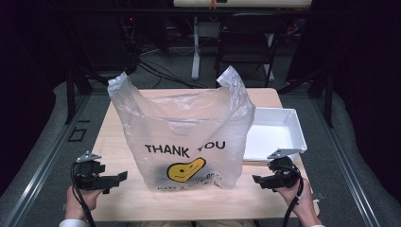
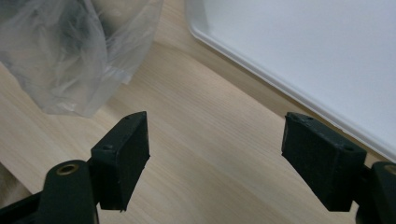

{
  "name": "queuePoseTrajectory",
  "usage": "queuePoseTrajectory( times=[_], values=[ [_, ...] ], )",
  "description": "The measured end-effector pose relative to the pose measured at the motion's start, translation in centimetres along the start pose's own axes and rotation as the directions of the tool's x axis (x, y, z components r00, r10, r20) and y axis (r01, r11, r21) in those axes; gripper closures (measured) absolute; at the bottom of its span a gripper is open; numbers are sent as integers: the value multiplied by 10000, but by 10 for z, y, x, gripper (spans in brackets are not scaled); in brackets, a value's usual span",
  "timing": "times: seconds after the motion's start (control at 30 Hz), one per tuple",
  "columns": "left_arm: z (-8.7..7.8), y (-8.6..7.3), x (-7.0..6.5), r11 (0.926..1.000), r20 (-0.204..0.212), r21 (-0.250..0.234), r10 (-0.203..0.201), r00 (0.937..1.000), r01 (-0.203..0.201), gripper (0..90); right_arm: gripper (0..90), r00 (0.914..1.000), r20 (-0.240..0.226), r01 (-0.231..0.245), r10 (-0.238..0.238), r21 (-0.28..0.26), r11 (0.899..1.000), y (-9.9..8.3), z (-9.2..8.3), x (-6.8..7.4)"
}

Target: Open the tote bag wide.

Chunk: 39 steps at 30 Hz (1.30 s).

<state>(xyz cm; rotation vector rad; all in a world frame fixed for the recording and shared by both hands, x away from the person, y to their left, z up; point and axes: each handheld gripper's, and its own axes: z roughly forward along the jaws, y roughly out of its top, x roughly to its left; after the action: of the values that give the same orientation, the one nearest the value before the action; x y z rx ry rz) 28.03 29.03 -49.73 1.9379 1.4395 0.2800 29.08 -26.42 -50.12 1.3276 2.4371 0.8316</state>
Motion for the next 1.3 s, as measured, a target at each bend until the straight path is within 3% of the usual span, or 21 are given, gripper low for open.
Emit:
queuePoseTrajectory(
  times=[0.07,0.23,0.27,0.4,0.53,0.67,0.83,0.87,0.9,1.03,1.2,1.27,1.3],
  values=[
    [-1,0,-2,9999,240,-100,53,9997,-50,41,245,9998,-165,-99,97,-141,9999,0,1,2],
    [-5,3,-12,9981,739,-516,377,9966,-340,55,263,9970,-720,237,-269,-459,9987,10,-2,16],
    [-6,6,-17,9970,1115,-669,451,9927,-378,62,265,9963,-805,250,-300,-625,9977,12,-3,18],
    [-8,11,-27,9940,1397,-915,717,9876,-592,127,274,9910,-1275,276,-396,-943,9952,20,-8,22],
    [-6,17,-42,9879,1753,-1296,1072,9787,-850,187,296,9843,-1668,372,-581,-1256,9914,28,-16,29],
    [-5,21,-51,9818,1632,-1559,1335,9775,-1081,270,315,9786,-1831,692,-936,-1350,9884,35,-22,35],
    [-5,23,-52,9761,1906,-1936,1360,9722,-986,405,315,9729,-2023,789,-1116,-1631,9834,38,-32,39],
    [-5,24,-52,9740,1863,-2014,1422,9721,-1039,471,323,9666,-2260,836,-1209,-1676,9823,40,-32,40],
    [-4,24,-52,9728,1895,-2054,1467,9709,-1069,471,323,9666,-2260,836,-1209,-1676,9823,40,-32,40],
    [-1,24,-53,9723,2078,-2116,1444,9675,-997,582,364,9626,-2306,1037,-1420,-1703,9799,45,-32,43],
    [6,24,-53,9747,1918,-2044,1305,9727,-905,719,519,9647,-2149,1151,-1524,-1765,9775,51,-27,48],
    [9,24,-54,9756,1889,-2028,1232,9742,-840,795,645,9653,-2126,1157,-1520,-1738,9780,54,-20,50],
    [9,24,-53,9772,1927,-1923,1275,9729,-900,795,645,9653,-2126,1157,-1520,-1738,9780,54,-20,50]
  ],
)
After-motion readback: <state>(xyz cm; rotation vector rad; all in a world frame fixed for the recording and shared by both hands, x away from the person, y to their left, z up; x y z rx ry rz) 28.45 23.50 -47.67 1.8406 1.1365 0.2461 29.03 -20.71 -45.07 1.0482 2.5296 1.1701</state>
